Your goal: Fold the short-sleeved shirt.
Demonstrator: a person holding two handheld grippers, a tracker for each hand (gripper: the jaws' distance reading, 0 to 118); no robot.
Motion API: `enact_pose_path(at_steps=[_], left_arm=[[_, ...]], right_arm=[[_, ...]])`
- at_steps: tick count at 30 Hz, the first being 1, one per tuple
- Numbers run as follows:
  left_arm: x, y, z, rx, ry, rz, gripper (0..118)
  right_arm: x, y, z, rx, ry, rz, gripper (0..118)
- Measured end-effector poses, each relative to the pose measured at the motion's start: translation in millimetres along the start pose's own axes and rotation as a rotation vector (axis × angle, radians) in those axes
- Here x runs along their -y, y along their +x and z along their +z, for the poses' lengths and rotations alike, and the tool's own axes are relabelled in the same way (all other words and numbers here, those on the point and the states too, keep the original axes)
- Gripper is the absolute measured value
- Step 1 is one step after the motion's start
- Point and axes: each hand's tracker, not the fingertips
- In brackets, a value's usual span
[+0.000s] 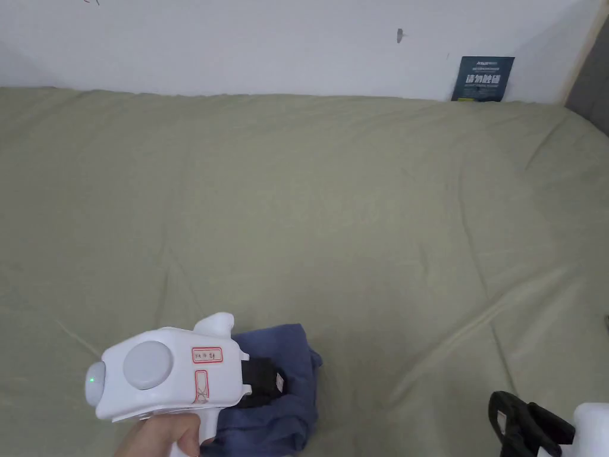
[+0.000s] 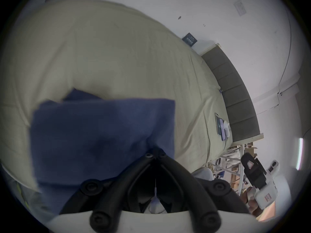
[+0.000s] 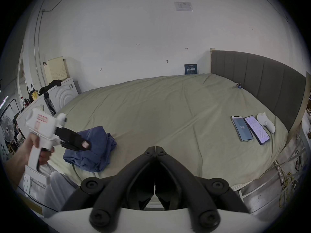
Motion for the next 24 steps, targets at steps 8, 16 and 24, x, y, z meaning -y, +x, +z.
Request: enact_pose_path(at_steps=[8,16,24], left_arm=[[-3,-16,-1,0.015,0.013,-0.023,0],[10,-37,116,-0.061,0.160,-0.096,0],[8,-100,145,-0.176,0.188,-0.022,0]], right_arm=[[6,-6,-8,-0.006,-0.066,0.034,0],[-21,-88,-88,-0.406,-0.198,0.054,0],[-11,-115,-211,-0.740,-0.512,-0.251,0]])
